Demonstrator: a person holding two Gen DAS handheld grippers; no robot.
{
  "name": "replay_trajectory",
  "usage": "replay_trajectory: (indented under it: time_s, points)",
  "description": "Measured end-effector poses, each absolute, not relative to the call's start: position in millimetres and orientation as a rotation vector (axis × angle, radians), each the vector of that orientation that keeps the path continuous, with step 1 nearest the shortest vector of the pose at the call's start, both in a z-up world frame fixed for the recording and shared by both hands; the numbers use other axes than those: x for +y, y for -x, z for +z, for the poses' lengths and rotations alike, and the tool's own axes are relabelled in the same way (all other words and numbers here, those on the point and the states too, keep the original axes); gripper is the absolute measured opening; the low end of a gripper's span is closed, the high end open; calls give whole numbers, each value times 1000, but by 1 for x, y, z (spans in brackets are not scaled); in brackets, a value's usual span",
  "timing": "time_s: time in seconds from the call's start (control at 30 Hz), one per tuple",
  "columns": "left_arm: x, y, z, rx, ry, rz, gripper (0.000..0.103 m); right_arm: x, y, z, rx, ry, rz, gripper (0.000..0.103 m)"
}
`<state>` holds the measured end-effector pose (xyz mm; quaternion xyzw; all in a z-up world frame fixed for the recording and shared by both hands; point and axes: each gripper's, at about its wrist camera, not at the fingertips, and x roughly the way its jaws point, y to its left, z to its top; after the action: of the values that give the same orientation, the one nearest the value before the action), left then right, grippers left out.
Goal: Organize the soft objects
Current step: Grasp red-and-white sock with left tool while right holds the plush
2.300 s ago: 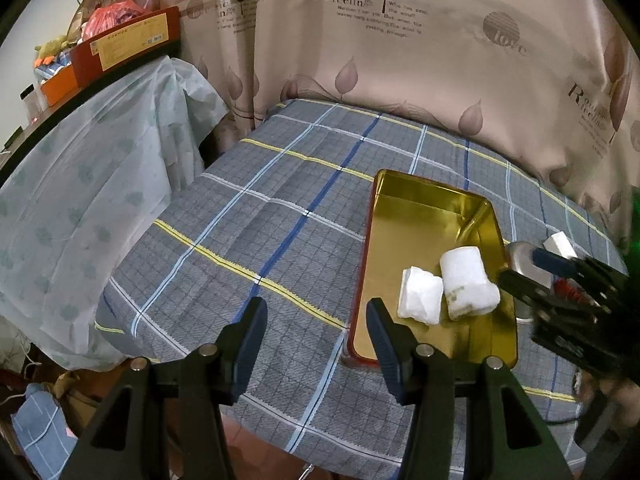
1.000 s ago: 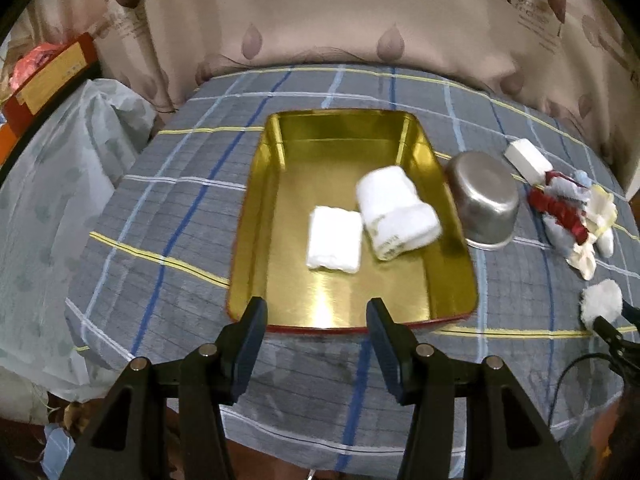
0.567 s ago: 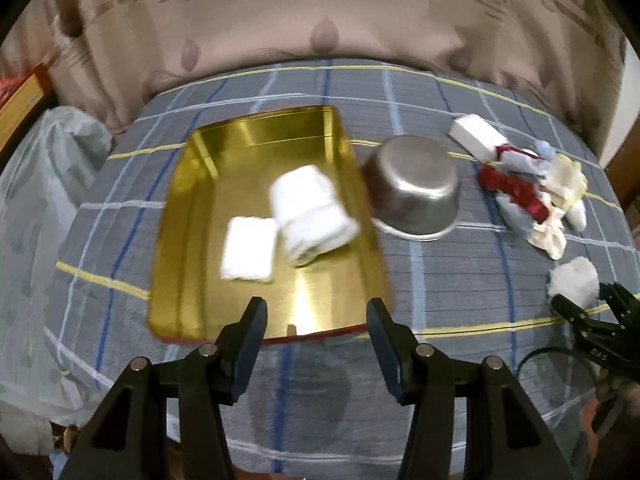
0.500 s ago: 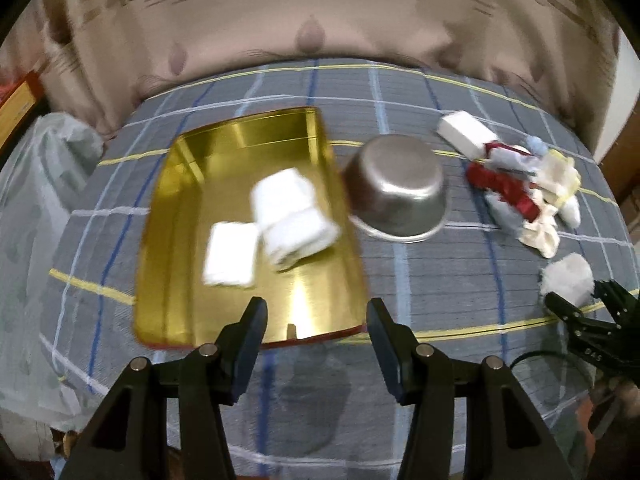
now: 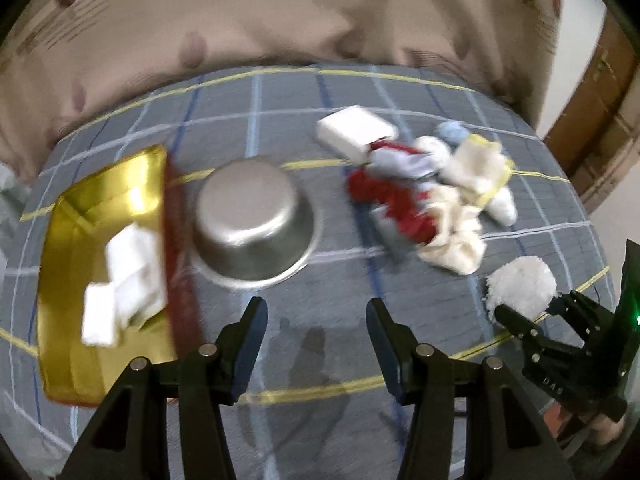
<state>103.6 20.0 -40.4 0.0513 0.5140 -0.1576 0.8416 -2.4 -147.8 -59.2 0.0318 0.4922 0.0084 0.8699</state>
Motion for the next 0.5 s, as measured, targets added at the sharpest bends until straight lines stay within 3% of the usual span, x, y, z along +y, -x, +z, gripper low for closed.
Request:
replay_trajectory:
  time_s: [0.5]
  points:
    - [-54, -147, -55, 1099, -111, -438, 53, -174, 15, -69, 1039, -122, -18, 43]
